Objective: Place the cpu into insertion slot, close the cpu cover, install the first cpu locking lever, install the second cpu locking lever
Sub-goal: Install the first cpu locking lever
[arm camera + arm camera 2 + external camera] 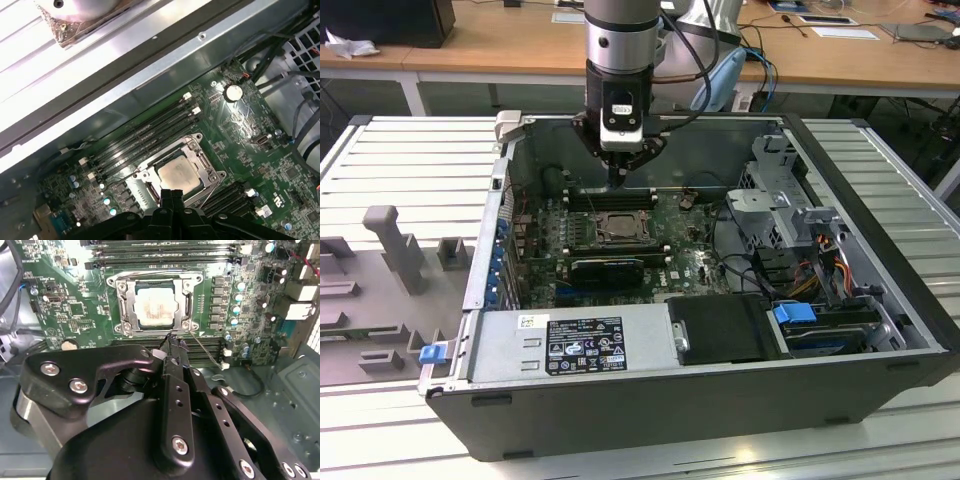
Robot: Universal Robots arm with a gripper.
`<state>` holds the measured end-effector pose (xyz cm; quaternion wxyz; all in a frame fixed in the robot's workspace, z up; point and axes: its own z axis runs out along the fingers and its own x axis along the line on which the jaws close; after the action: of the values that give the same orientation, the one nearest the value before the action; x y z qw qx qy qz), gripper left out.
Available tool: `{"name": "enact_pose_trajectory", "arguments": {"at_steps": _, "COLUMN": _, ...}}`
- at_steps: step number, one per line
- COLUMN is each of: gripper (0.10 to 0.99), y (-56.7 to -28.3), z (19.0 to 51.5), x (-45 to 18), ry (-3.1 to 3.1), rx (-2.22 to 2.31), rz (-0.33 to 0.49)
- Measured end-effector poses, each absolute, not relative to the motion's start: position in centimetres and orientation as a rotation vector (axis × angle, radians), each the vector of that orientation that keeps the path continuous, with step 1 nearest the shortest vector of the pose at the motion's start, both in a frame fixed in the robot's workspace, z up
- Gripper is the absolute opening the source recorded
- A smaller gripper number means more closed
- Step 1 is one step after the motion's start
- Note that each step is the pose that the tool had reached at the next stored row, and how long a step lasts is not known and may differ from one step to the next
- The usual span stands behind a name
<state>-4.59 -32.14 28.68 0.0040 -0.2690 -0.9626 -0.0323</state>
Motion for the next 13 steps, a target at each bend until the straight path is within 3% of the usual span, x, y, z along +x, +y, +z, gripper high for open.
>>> {"name": "enact_pose_trajectory", "arguments": {"at_steps": 13, "gripper": 0.106, "y": -32.14, "z": 28.59, "x": -4.59, "ry": -3.110, "rx": -0.276, "rz": -0.097}}
